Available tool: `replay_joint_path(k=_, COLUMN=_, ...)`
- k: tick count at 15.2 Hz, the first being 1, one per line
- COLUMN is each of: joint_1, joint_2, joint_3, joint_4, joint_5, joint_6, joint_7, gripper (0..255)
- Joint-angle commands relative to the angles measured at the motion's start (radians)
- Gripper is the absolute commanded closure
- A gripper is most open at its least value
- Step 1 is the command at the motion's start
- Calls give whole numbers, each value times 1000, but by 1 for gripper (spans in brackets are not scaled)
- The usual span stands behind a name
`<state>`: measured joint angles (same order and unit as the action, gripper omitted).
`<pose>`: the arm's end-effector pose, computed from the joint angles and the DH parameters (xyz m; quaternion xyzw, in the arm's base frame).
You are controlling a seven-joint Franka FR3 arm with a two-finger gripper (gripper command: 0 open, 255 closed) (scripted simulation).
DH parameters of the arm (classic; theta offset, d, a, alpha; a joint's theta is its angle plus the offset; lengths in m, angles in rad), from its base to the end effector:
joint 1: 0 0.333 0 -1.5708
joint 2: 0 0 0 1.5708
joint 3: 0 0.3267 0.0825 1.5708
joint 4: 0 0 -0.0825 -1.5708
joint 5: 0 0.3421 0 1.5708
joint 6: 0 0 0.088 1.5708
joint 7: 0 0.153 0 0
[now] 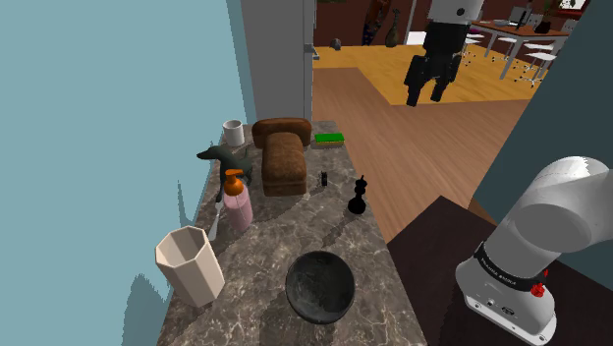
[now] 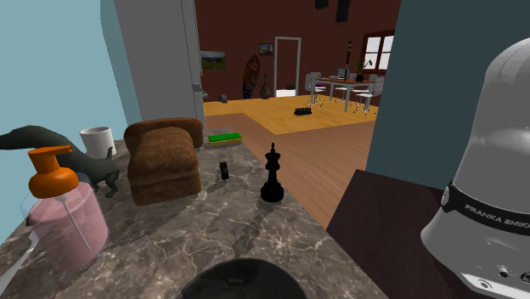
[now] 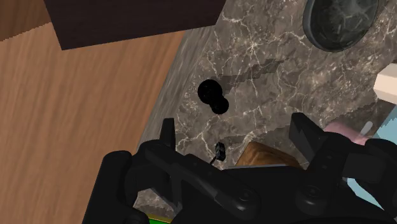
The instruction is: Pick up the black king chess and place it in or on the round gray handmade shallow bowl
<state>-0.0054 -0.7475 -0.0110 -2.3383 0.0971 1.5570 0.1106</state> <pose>0.2650 0.0098 0.5493 -0.9966 0.0620 0.0194 0.0514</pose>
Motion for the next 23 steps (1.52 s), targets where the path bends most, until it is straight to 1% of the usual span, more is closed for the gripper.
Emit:
replay_joint_path(k=1, joint_1=0, joint_2=0, joint_3=0, joint_4=0, joint_5=0, joint_6=0, joint_7=0, gripper=0)
replay_joint_path(k=7, joint_1=5, joint_2=74, joint_3=48, joint_4=-137, joint_5=12, joint_6=213, joint_7=36, gripper=0)
replay_joint_path(k=12, joint_1=10, joint_2=182, joint_3=88, joint_4=-214, joint_5=19, joint_6=401, joint_7=69, gripper=0)
replay_joint_path(k=17, joint_1=11, joint_2=332, joint_3=126, joint_4=-255, joint_5=16, joint_6=592, joint_7=106, gripper=0)
replay_joint_path(k=23, joint_1=4, joint_2=552, joint_3=166, joint_4=-253, joint_5=-14, joint_6=809, joint_7=167, gripper=0)
